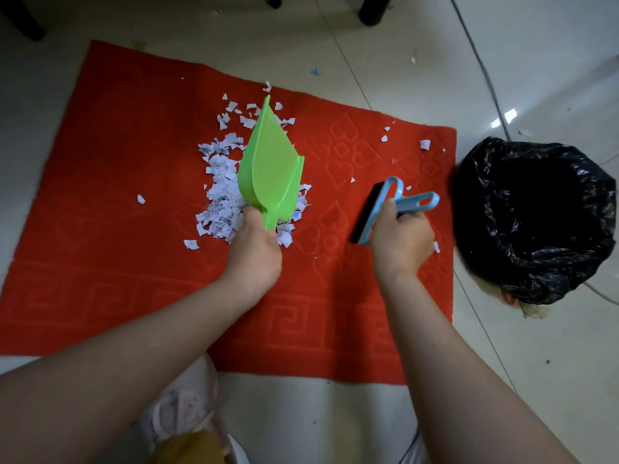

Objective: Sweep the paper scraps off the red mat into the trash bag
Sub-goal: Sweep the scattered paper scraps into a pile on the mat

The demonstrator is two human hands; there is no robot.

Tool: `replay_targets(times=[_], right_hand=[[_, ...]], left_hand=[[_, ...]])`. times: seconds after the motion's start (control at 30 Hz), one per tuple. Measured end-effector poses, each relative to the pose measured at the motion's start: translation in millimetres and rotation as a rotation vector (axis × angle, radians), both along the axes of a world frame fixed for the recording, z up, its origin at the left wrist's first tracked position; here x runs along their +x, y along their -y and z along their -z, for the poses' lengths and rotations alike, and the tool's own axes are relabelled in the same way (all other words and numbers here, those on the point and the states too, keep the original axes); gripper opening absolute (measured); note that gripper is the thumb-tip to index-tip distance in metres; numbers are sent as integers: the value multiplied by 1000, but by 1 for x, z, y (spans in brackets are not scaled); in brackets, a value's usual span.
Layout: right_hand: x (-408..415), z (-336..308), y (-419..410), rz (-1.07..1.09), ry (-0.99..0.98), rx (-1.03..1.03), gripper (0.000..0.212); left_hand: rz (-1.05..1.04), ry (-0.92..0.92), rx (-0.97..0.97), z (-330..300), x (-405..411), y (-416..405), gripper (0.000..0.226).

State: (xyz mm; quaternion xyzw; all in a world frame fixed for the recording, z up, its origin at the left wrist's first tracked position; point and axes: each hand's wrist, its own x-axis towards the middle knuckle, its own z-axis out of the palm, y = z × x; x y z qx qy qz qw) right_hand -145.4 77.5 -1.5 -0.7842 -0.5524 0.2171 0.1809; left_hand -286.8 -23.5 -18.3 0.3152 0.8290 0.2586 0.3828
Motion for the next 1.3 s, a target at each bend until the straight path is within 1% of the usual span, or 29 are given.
replay_targets(times=[0.1,0.17,0.3,0.43,0.5,0.6,0.67,0.73,0.8,0.87,0.93,1.0,1.03,1.1,1.17,1.23,1.3], right_hand=[[25,-2,-12,67,36,-4,41],[43,-6,-19,112,63,-25,37],[84,-13,-31,162,171,-52,34],[115,-8,-38,113,288,-95,42],[120,0,-37,54,306,-138,44],[116,10,-34,-13,213,-183,41],[115,13,-36,33,72,-165,37],[118,9,-39,100,-20,-87,37],[123,4,-41,116,17,-28,40],[125,2,-42,112,114,-9,42],[121,3,-42,92,201,-44,42],[112,7,-42,37,243,-107,43],[108,8,-43,4,218,-129,42],[103,9,-45,-25,85,-143,37],[105,5,-48,7,-47,-85,32],[113,2,-51,42,-43,19,31],[120,-1,-49,78,29,89,36]], left_hand=[[46,2,-13,-4,7,-7,27],[99,-9,-30,-8,14,-14,27],[200,-13,-41,-15,26,-35,25],[269,-52,-55,-18,29,-52,23],[285,-76,-73,-19,28,-56,21],[285,-87,-98,-17,27,-61,21],[284,-77,-103,-15,29,-63,22],[264,-70,-98,-11,32,-65,25],[230,-53,-91,-8,33,-65,24],[208,-41,-90,-5,33,-65,23],[194,-33,-90,-5,32,-65,24],[182,-24,-82,-6,31,-65,26],[179,-21,-76,-6,30,-65,27],[171,-16,-69,-7,29,-65,27],[168,-9,-65,-7,30,-65,27],[169,-4,-67,-8,32,-64,27],[168,-2,-63,-9,33,-63,26]])
